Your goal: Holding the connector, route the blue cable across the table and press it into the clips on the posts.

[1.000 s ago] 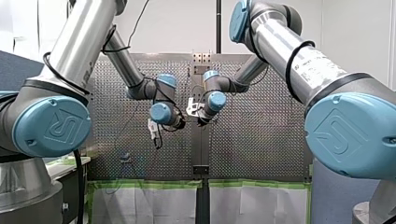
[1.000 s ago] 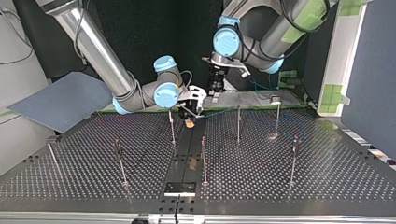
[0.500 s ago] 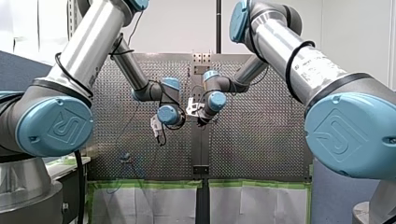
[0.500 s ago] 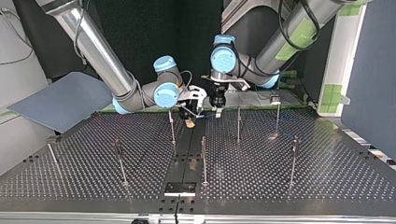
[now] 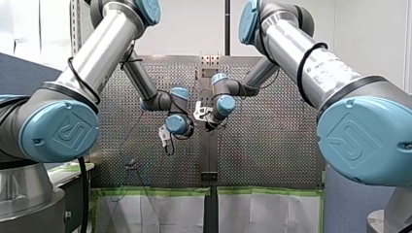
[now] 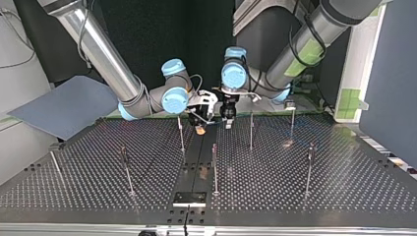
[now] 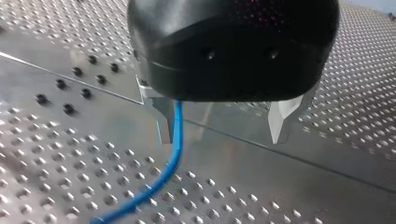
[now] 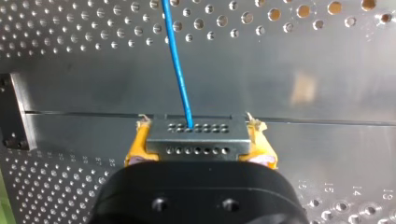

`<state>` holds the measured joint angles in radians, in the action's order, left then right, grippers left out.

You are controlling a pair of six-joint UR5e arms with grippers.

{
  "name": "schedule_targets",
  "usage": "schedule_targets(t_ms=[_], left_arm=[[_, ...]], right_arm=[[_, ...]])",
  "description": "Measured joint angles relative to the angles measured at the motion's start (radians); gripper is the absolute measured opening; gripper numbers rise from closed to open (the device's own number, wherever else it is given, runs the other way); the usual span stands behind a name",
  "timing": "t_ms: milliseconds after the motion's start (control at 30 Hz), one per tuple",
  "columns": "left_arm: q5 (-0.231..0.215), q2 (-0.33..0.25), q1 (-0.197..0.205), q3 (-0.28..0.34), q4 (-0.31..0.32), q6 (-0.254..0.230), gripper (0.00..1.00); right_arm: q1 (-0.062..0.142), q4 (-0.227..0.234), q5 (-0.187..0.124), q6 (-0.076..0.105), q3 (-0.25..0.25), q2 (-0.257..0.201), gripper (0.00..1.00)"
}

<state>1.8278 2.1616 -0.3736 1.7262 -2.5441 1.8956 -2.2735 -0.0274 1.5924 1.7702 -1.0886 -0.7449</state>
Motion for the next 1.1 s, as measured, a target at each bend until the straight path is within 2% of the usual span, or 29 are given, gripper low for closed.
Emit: schedule_targets(t_ms=[400,467,500,533,567,600,633,667,700,733,933,1100], left_arm=[[0.068,0.018,-0.018,-0.009,-0.046,-0.053,1.00],[0.074,0.019,-0.019,-0.009,-0.047,-0.056,0.73],[0.077,0.019,-0.019,-0.009,-0.049,-0.058,0.73],[0.078,0.019,-0.019,-0.009,-0.050,-0.061,0.54],[0.079,0.019,-0.020,-0.010,-0.051,-0.064,0.41],[0.080,0.019,-0.021,-0.011,-0.053,-0.068,0.41],[0.081,0.019,-0.022,-0.012,-0.055,-0.071,0.22],[0.082,0.019,-0.022,-0.013,-0.058,-0.073,0.11],[0.083,0.019,-0.023,-0.016,-0.064,-0.075,0.11],[0.083,0.019,-0.024,-0.019,-0.068,-0.077,0.00],[0.093,0.018,-0.025,-0.040,-0.111,-0.081,0.00],[0.101,0.006,-0.030,-0.053,-0.147,-0.080,0.00]], right_arm=[[-0.001,0.001,0.000,0.000,0.000,0.000,0.00],[-0.001,0.001,-0.002,-0.002,0.001,0.000,0.00],[-0.002,0.001,-0.003,-0.003,0.001,0.000,0.00],[-0.003,0.001,-0.004,-0.005,0.002,0.000,0.00],[-0.003,0.001,-0.005,-0.006,0.002,0.000,0.00],[-0.003,0.001,-0.005,-0.007,0.003,0.000,0.00],[-0.003,0.000,-0.006,-0.008,0.003,0.000,0.00],[-0.003,0.000,-0.006,-0.008,0.003,0.000,0.00],[-0.003,0.000,-0.006,-0.008,0.004,0.000,0.00],[-0.003,0.000,-0.006,-0.009,0.004,0.000,0.00],[-0.004,-0.001,-0.008,-0.010,0.004,-0.004,0.00],[-0.005,-0.004,-0.011,-0.004,0.003,-0.028,0.00]])
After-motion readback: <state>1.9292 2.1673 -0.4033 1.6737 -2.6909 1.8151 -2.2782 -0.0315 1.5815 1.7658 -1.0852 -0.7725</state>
